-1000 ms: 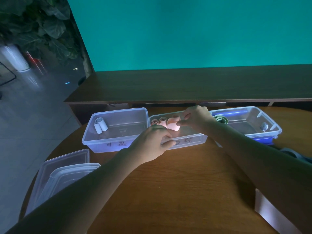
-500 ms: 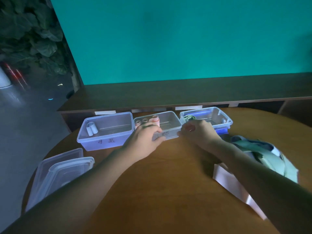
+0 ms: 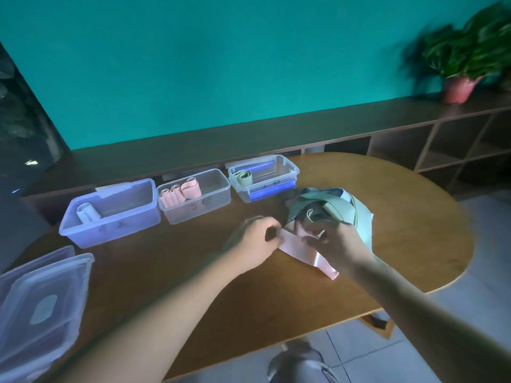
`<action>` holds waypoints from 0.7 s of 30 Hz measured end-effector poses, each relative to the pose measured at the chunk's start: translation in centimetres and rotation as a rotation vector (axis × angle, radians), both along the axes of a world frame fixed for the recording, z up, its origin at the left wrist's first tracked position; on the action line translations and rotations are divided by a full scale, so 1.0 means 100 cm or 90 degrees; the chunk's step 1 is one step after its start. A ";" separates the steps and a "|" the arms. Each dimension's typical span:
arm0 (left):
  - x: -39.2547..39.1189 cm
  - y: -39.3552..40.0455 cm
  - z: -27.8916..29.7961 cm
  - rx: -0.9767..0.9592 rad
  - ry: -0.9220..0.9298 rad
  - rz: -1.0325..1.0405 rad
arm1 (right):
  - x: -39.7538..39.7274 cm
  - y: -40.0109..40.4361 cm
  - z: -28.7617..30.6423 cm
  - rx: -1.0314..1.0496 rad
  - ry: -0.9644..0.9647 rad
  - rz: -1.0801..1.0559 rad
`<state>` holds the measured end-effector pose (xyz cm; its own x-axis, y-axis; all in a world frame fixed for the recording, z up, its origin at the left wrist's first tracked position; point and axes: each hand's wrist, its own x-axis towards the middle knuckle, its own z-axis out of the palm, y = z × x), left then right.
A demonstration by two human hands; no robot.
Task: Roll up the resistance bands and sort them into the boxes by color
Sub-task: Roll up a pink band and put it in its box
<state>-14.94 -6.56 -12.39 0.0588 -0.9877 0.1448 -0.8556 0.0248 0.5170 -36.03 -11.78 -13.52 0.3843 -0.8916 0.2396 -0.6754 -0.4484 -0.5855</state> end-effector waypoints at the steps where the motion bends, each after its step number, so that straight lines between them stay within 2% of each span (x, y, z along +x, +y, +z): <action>1: -0.006 -0.004 -0.005 0.007 0.004 0.002 | -0.006 0.003 -0.004 -0.026 0.024 0.006; 5: -0.018 -0.019 -0.017 0.017 0.031 0.002 | -0.025 0.006 -0.015 -0.104 0.049 0.028; 8: -0.020 -0.025 -0.022 0.014 0.045 0.011 | -0.034 0.005 -0.018 -0.086 0.029 -0.014; 13: -0.036 -0.021 -0.027 -0.118 0.052 -0.039 | -0.044 0.011 -0.027 -0.046 0.033 -0.056; 18: -0.061 -0.016 -0.024 0.006 0.033 -0.075 | -0.044 0.012 -0.029 0.008 -0.007 -0.071; 21: -0.061 -0.017 -0.021 0.016 0.047 -0.051 | -0.045 0.011 -0.023 0.036 -0.040 -0.071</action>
<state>-21.05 -8.30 -14.51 -0.0113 -0.9930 0.1176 -0.8109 0.0779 0.5800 -40.51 -10.66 -15.83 0.2679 -0.9407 0.2081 -0.6801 -0.3376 -0.6508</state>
